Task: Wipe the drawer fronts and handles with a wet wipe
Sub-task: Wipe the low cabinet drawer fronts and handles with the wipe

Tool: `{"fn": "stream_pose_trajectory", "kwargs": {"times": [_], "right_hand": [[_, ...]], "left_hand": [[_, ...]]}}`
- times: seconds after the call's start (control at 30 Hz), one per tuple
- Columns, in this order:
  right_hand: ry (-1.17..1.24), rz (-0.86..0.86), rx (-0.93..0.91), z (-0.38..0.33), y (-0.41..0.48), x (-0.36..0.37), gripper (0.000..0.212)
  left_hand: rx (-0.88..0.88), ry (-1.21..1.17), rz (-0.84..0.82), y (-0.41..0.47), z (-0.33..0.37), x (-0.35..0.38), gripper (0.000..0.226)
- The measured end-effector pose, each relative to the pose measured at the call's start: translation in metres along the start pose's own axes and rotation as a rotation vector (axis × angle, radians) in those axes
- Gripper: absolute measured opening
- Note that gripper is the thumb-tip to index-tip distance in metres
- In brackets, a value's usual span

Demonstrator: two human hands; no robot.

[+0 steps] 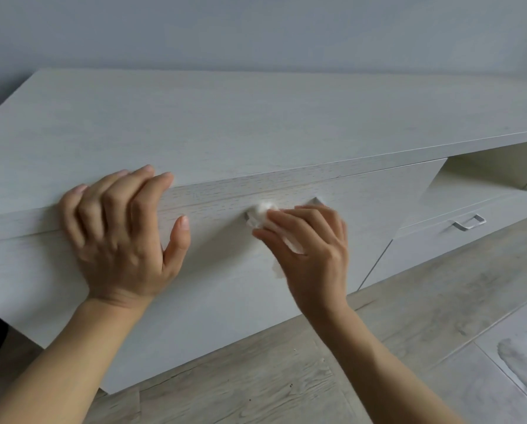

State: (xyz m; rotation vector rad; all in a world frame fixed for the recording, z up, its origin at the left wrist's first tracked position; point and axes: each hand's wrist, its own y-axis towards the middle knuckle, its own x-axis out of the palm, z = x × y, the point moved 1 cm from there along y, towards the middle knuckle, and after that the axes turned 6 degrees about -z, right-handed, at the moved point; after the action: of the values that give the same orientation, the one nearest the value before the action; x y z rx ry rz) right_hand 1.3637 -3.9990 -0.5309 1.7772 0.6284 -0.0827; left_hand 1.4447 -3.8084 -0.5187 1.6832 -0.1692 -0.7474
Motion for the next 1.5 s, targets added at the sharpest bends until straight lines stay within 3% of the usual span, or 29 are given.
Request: {"fn": "stream_pose_trajectory", "kwargs": {"times": [0.37, 0.53, 0.67, 0.93, 1.1, 1.33, 1.5], "right_hand": [[-0.052, 0.000, 0.059, 0.012, 0.002, -0.013, 0.023], [-0.049, 0.074, 0.275, 0.047, 0.008, -0.033, 0.021], [0.093, 0.071, 0.335, 0.042, 0.001, -0.032, 0.015], [0.074, 0.013, 0.083, -0.001, -0.002, -0.009, 0.019], [0.126, -0.077, 0.004, -0.024, -0.008, -0.007, 0.017], [0.061, -0.047, 0.311, 0.036, -0.022, -0.101, 0.018], [-0.123, -0.007, 0.545, 0.099, -0.008, -0.202, 0.018]], "left_hand": [[0.004, 0.022, -0.007, 0.000, -0.001, 0.000, 0.043], [0.004, 0.019, -0.007, 0.001, 0.001, 0.000, 0.044], [-0.010, -0.010, -0.027, 0.000, 0.001, 0.000, 0.043], [-0.015, -0.087, -0.073, -0.003, -0.002, 0.000, 0.042], [-0.166, -0.227, -0.213, 0.005, 0.009, 0.000, 0.039], [0.220, -0.345, -0.270, 0.076, 0.146, 0.018, 0.034], [0.419, -0.447, -0.493, 0.130, 0.261, 0.042, 0.031]]}}
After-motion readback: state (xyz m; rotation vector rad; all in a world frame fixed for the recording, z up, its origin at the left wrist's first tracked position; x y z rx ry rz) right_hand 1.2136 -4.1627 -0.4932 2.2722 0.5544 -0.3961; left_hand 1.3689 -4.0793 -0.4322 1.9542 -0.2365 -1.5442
